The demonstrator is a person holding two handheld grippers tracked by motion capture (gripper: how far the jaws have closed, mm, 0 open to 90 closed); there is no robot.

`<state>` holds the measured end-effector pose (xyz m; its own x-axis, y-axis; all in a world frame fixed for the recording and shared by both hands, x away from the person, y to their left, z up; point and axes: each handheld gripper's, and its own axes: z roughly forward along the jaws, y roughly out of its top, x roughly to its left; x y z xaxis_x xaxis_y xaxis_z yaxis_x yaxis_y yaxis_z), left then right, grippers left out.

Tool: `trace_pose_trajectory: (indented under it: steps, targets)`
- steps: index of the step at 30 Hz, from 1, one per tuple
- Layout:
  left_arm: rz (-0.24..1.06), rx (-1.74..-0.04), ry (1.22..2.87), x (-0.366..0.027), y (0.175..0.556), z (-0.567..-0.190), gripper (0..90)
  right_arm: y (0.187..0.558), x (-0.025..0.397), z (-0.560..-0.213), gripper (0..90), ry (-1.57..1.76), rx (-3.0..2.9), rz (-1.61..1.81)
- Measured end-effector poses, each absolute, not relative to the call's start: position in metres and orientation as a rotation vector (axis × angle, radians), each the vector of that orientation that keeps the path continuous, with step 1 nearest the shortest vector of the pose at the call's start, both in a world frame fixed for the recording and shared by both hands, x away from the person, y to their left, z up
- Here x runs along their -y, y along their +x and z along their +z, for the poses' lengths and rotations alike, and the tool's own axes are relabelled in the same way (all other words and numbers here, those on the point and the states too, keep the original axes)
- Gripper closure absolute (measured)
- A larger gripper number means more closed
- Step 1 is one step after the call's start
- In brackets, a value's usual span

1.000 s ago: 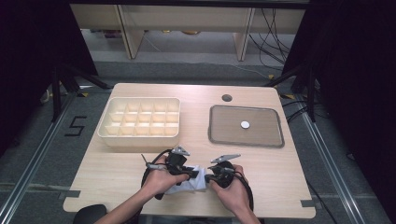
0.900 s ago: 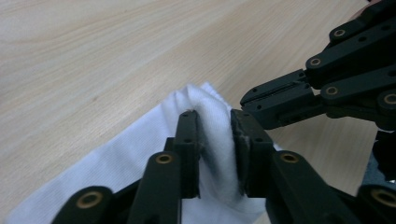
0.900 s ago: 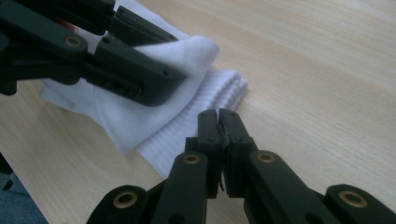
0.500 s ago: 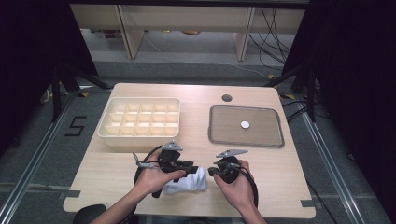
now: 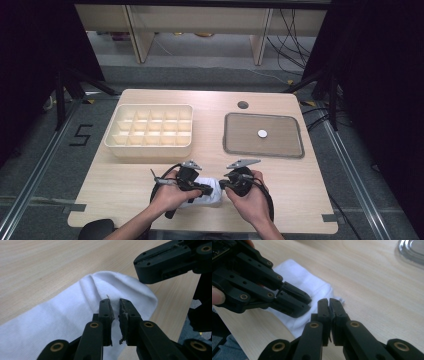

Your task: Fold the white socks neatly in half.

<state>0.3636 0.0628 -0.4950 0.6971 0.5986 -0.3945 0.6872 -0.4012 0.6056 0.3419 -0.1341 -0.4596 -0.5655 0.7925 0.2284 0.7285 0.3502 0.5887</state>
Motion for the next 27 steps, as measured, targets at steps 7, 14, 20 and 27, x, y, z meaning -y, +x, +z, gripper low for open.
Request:
trace_pose_trajectory:
  steps: [7,14,20,27]
  targets:
    - [-0.139,-0.969,2.133,-0.061,0.364,-0.499,79.7,0.343,0.131,-0.468,87.3,1.401,-2.511,0.995]
    - [-0.109,-0.936,2.101,-0.069,0.360,-0.488,78.1,0.344,0.125,-0.465,86.5,1.390,-2.512,1.019]
    - [0.018,-0.979,2.012,-0.111,0.354,-0.461,76.8,0.341,0.120,-0.456,87.4,1.359,-2.476,1.060]
    - [-0.012,-1.045,2.021,-0.134,0.351,-0.472,89.0,0.348,0.105,-0.458,90.0,1.293,-2.573,1.033]
